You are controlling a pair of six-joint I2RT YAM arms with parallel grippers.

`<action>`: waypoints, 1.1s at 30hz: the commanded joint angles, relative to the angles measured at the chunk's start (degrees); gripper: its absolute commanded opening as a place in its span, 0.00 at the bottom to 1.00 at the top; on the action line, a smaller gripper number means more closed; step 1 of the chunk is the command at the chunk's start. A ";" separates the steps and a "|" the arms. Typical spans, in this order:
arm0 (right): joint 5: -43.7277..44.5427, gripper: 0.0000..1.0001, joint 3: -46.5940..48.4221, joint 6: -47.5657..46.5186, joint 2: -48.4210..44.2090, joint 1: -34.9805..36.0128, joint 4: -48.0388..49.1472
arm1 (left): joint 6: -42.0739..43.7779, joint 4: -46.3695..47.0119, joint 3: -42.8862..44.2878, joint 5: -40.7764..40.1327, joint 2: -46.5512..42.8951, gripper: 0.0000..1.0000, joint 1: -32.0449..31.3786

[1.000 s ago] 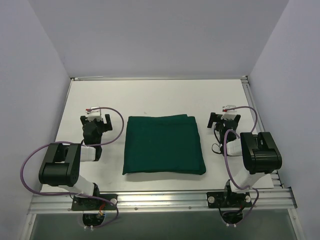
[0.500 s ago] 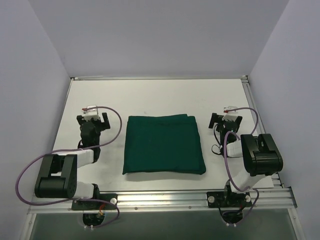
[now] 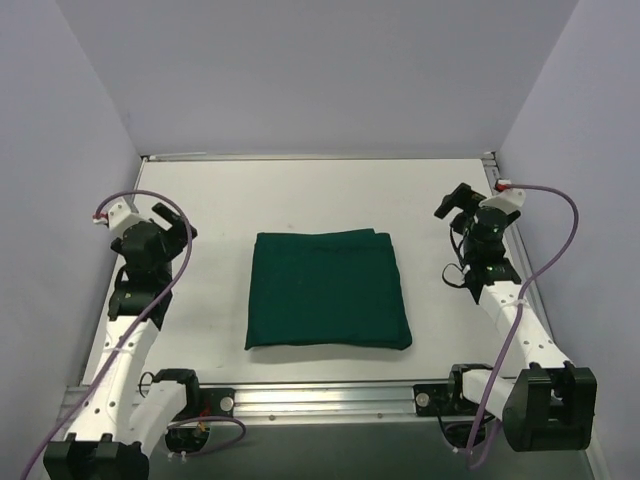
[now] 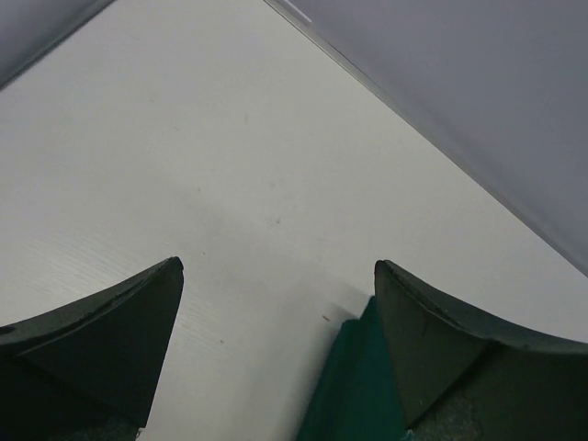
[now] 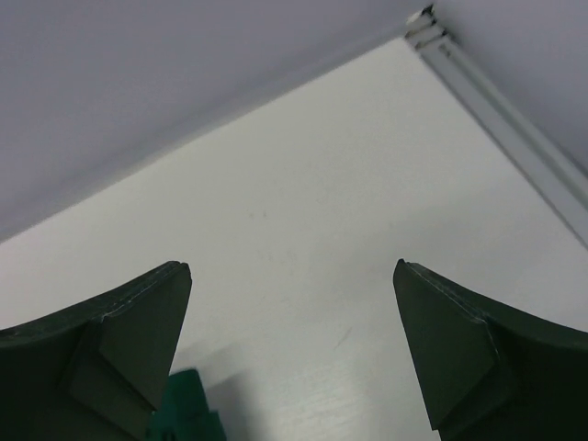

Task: Open and lay out the surgical kit
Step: Move the surgical kit at the center of the board.

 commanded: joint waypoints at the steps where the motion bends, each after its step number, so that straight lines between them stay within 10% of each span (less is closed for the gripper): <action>1: -14.72 0.99 1.74 2.97 -0.82 -0.40 -21.79 | -1.67 -8.09 0.14 20.88 -5.42 0.94 1.51; 13: -36.91 0.96 3.85 5.26 -3.73 3.64 -34.66 | 0.55 -24.07 4.01 46.20 3.08 0.88 0.72; 33: -32.96 0.82 -1.32 7.46 7.44 13.66 -30.89 | -7.62 -10.18 -2.15 40.32 21.63 0.68 -10.97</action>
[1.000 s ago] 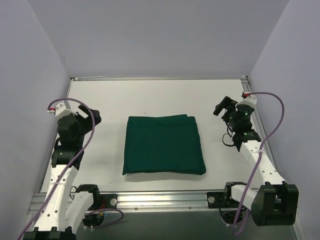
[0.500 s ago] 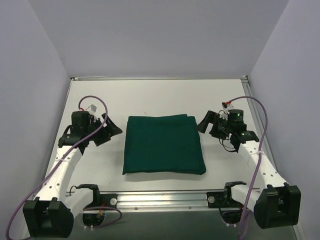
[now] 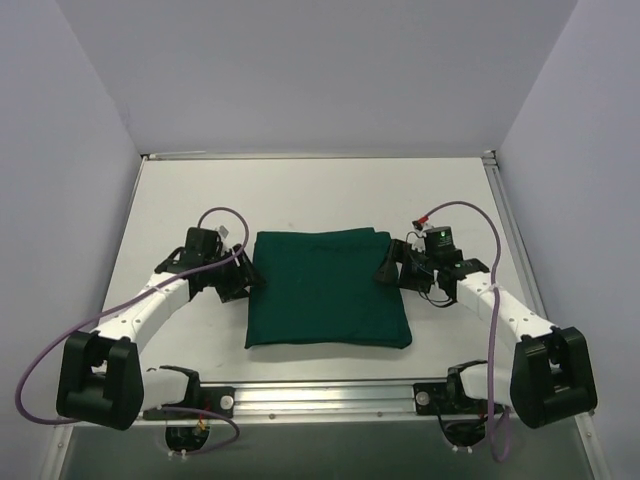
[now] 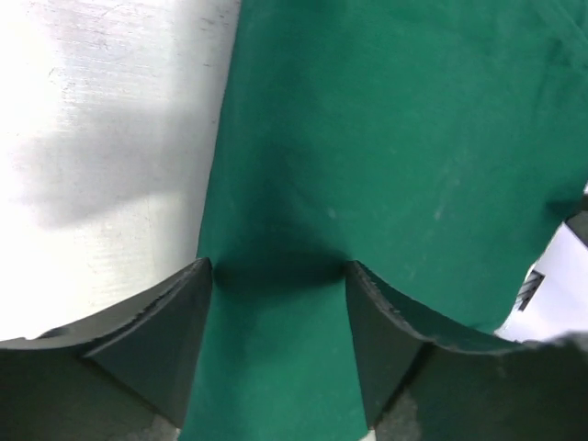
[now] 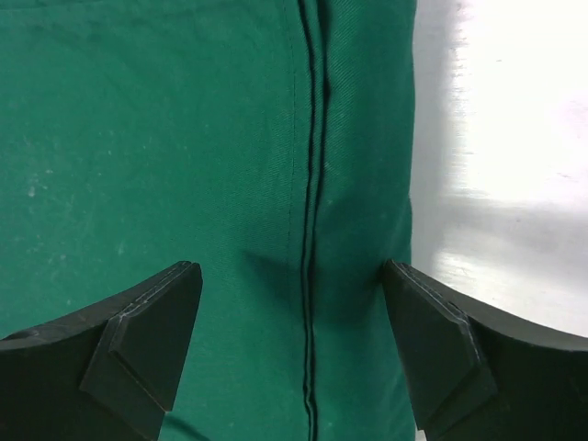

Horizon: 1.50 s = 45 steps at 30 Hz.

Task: Open and lay out the surgical kit
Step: Move the surgical kit at the center of the board.

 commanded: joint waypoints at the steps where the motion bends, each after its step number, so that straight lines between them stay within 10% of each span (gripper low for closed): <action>1: 2.01 0.79 -0.85 1.21 1.10 0.96 2.49 | -1.70 6.32 0.27 -1.67 1.39 0.67 -0.54; 9: 3.33 0.61 -0.94 1.30 4.53 2.19 4.42 | -2.05 10.11 2.65 0.09 10.00 0.44 -1.60; 15: 3.24 0.21 1.87 2.00 10.15 2.81 8.82 | -2.67 12.66 7.65 2.73 16.95 0.08 -2.13; 31: 3.51 0.13 31.90 -2.22 36.78 2.81 3.03 | 0.76 1.50 37.00 4.05 40.32 0.02 0.50; 39: 1.40 0.21 39.76 -3.45 42.24 2.28 -3.22 | 4.01 -8.68 44.74 4.40 45.78 0.16 3.41; 45: 2.10 0.83 38.09 -2.66 35.58 2.28 -5.76 | 7.78 -14.58 45.80 0.19 41.57 0.72 5.43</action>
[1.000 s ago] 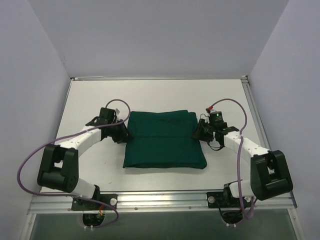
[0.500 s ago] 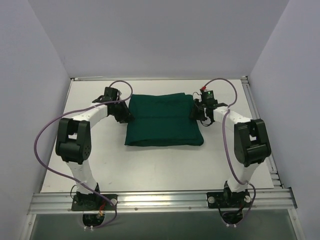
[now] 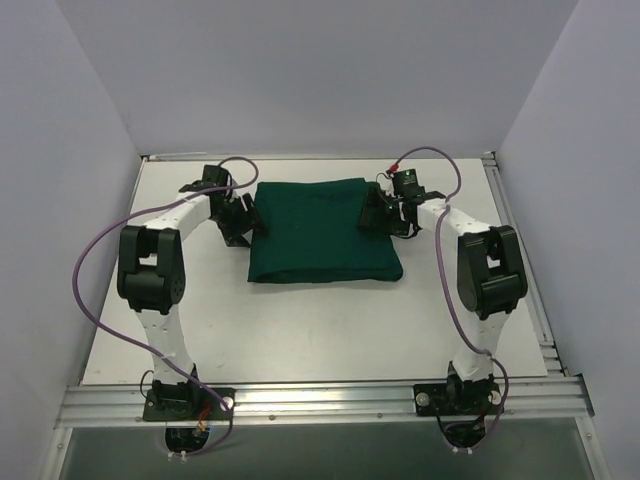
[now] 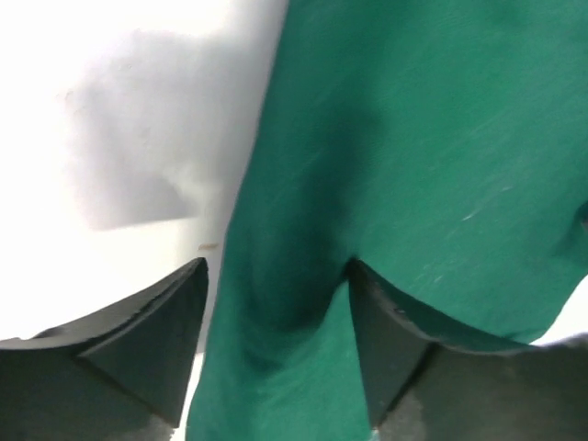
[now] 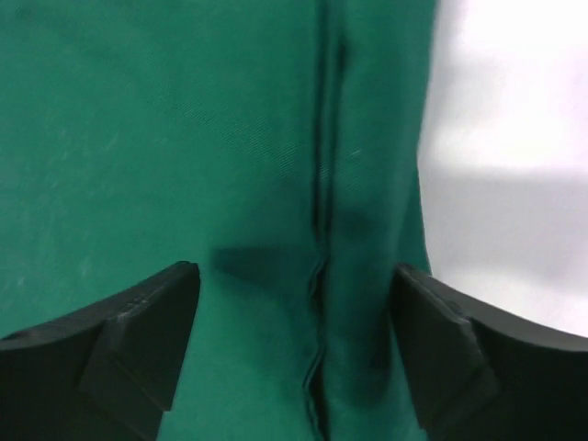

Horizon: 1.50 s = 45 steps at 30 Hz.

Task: Open and lay out the surgical kit
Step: Move the surgical kit at the center of the board, then open the surgical kit at the center of the board.

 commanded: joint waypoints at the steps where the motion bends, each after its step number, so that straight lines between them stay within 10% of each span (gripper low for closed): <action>1: -5.31 0.85 -0.80 1.10 -6.43 1.62 -6.45 | 3.65 -6.45 2.70 -1.26 -3.74 0.74 0.60; 12: -1.25 0.93 1.32 -0.04 -19.60 1.62 -29.46 | 15.45 -20.07 6.49 -19.54 -15.87 0.77 -1.77; 23: -10.85 0.52 -13.18 3.74 -27.53 1.71 -24.91 | 9.92 -11.49 -0.28 -12.18 -28.10 0.61 -16.60; 45: -10.58 0.49 -16.62 3.47 -21.65 -0.22 -17.00 | 12.37 -8.40 4.37 -9.26 -24.32 0.60 -25.50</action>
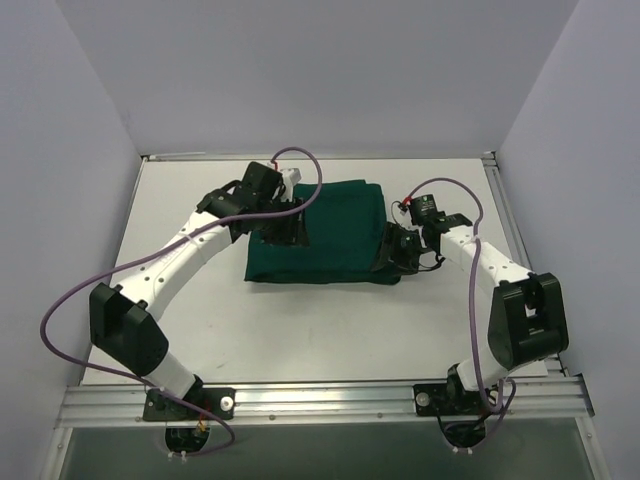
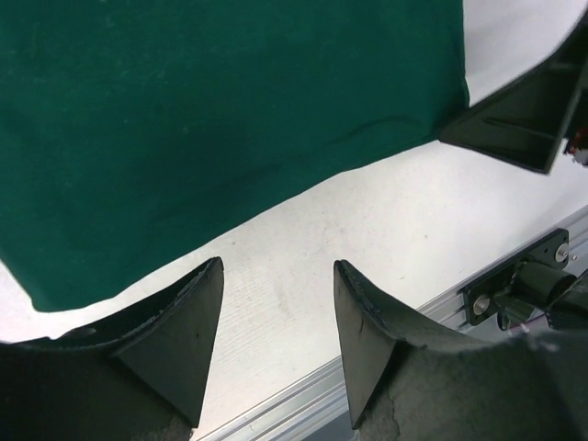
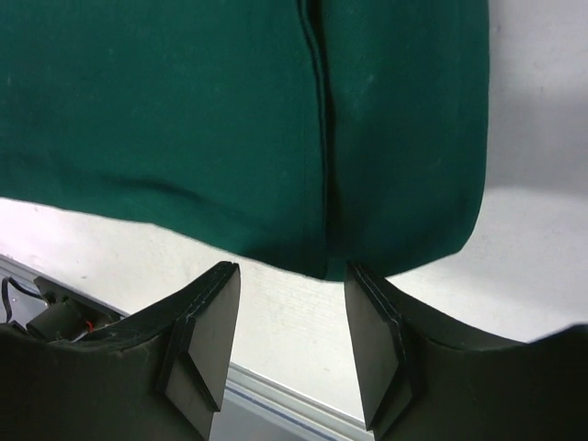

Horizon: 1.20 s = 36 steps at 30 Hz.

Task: Open and lay out the surgical kit
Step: Open the surgical kit at the center of the board.

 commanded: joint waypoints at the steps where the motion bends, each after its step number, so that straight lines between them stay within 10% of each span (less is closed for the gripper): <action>1: -1.05 0.49 0.67 0.20 1.81 -0.94 1.58 | 2.58 2.99 4.11 -0.02 0.57 0.61 -2.22; 10: -2.37 0.04 6.02 -1.12 3.57 -1.03 -1.84 | 6.45 5.54 5.26 -3.53 2.42 0.69 -7.06; 24: -15.89 0.00 11.31 5.28 0.32 -1.47 -1.33 | 12.42 19.25 4.73 -5.90 10.32 1.00 -12.95; 36: -20.03 0.00 11.31 16.00 -1.79 -1.82 3.95 | 16.21 22.15 4.38 -8.73 14.81 1.00 -14.62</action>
